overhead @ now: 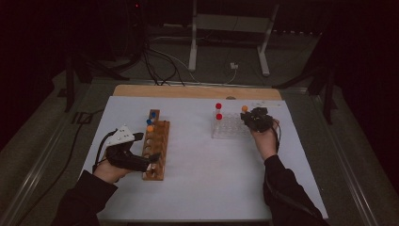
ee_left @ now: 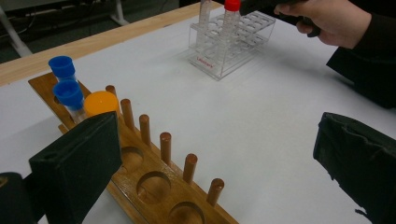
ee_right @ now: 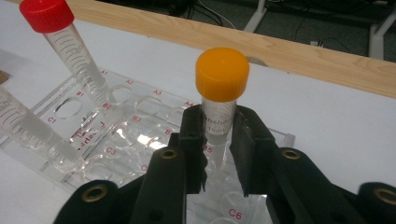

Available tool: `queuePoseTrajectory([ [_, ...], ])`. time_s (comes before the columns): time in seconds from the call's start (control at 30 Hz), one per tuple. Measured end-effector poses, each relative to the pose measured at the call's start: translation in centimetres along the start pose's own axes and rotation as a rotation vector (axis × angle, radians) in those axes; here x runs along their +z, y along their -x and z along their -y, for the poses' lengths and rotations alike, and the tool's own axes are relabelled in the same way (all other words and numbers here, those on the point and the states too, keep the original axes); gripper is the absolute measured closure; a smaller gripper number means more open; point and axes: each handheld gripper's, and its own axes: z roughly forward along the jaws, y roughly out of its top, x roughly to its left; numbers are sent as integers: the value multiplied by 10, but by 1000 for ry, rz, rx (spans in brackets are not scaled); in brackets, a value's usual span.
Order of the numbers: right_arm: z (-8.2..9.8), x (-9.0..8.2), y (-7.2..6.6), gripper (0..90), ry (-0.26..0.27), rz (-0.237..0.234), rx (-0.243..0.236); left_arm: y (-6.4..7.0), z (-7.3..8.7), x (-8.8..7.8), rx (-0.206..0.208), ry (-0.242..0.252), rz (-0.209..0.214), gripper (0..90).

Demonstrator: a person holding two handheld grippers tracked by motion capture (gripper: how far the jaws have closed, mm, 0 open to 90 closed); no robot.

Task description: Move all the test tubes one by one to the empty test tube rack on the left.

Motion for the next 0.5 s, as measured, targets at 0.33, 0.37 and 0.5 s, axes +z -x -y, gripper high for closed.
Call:
queuePoseTrajectory([
  [0.33, -14, -16, -5, 751, 30, 27, -48, 1, -1, 0, 6, -4, 9, 18],
  [0.37, -16, -19, -5, 751, 36, 28, -53, 1, -2, 0, 8, -5, 7, 19],
  [0.5, -23, -31, -5, 752, 62, 29, -61, 3, -3, -1, 11, -5, 9, 19],
])
